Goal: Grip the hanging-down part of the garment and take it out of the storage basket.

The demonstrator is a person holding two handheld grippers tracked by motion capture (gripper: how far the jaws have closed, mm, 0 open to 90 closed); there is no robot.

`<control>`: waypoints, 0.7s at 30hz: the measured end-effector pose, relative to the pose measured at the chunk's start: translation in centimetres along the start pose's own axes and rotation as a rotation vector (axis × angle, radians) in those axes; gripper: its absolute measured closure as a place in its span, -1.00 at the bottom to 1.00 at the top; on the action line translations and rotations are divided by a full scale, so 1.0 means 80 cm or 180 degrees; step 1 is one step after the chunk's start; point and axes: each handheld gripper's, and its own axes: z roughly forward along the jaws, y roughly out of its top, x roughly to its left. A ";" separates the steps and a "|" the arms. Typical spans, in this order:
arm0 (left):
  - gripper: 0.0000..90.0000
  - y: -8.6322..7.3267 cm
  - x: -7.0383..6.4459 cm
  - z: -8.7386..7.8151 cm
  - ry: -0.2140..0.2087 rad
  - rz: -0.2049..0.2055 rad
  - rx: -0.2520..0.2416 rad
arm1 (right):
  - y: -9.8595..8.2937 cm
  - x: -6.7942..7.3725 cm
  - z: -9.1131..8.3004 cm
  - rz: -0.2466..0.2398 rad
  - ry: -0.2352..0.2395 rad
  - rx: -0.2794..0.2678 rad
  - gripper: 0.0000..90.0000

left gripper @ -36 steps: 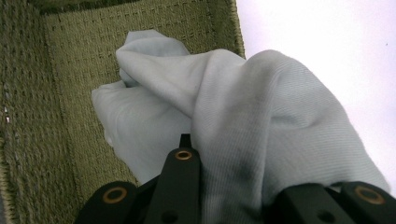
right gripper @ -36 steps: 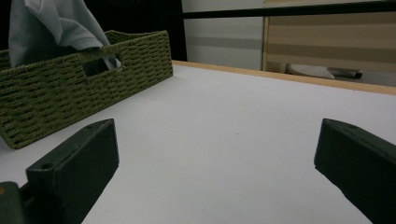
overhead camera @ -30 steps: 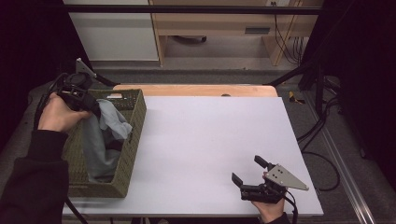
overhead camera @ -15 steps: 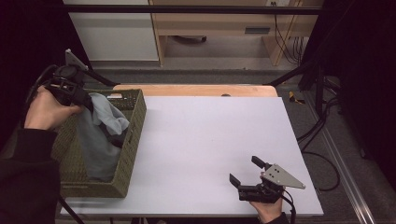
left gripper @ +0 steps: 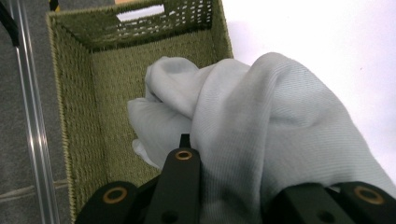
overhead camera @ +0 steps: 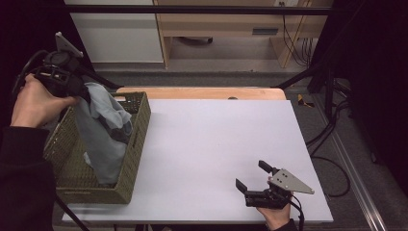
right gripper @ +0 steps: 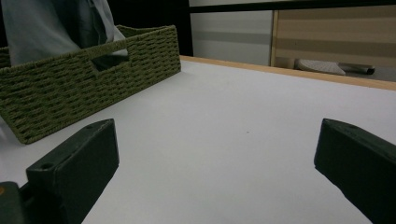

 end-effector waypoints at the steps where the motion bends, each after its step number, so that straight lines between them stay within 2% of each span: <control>1: 0.81 0.002 -0.001 -0.004 0.0016 0.0009 -0.0011 | 0.000 0.000 0.000 0.0006 -0.0003 -0.0003 -1.00; 12: 0.81 0.011 -0.012 -0.041 0.0054 0.0067 -0.0175 | 0.006 0.003 0.005 0.0027 0.0060 -0.0003 -1.00; 18: 0.81 0.017 -0.018 -0.049 0.0059 0.0102 -0.0194 | 0.020 0.012 0.018 -0.0004 0.0226 -0.0057 -1.00; 20: 0.81 0.018 -0.022 -0.050 0.0065 0.0117 -0.0206 | 0.031 0.024 0.032 -0.0019 0.0323 -0.0077 -1.00; 21: 0.81 0.018 -0.022 -0.050 0.0065 0.0117 -0.0206 | 0.031 0.024 0.032 -0.0019 0.0323 -0.0077 -1.00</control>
